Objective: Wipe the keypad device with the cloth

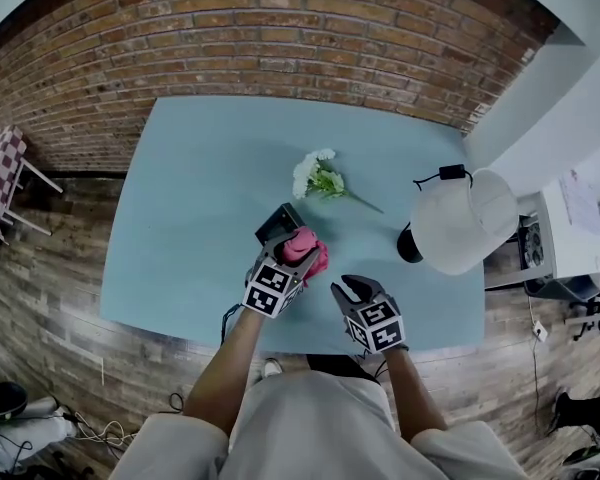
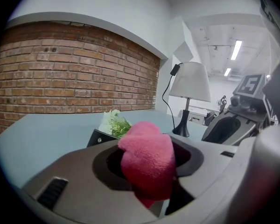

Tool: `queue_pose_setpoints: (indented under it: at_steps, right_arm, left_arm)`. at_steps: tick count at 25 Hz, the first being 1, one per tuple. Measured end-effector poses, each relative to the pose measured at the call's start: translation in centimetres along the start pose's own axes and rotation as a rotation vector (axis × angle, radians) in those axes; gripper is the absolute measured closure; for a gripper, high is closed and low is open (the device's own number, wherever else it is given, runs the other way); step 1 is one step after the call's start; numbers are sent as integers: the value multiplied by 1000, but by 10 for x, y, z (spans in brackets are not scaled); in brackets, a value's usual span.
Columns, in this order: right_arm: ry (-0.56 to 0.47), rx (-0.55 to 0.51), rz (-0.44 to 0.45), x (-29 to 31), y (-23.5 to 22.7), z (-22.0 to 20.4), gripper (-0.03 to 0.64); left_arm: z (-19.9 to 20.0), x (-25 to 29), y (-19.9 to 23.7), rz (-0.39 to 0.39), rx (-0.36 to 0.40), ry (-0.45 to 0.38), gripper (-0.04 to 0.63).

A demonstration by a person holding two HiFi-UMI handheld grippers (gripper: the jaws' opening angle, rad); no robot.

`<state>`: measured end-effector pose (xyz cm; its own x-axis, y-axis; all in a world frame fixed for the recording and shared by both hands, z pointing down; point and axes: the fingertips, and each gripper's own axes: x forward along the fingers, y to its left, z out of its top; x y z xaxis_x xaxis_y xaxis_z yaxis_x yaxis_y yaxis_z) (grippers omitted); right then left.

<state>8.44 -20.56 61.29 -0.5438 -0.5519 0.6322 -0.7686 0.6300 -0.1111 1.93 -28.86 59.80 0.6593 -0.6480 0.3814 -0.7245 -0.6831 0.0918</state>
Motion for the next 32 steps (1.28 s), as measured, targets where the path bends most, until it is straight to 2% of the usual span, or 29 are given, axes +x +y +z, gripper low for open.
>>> queue_pose_setpoints:
  at_steps: [10,25,32]
  right_arm:
    - [-4,4,9,1,4,0,488]
    - [24,-9,7,1,7,-5,488]
    - [34,-19,18,5,14,-4,488]
  left_arm:
    - [-17,-10,4,-30,-85,8,360]
    - [-67,-30,11,-8,-122,95,360]
    - [-116,-33,1,-6,-36,265,362]
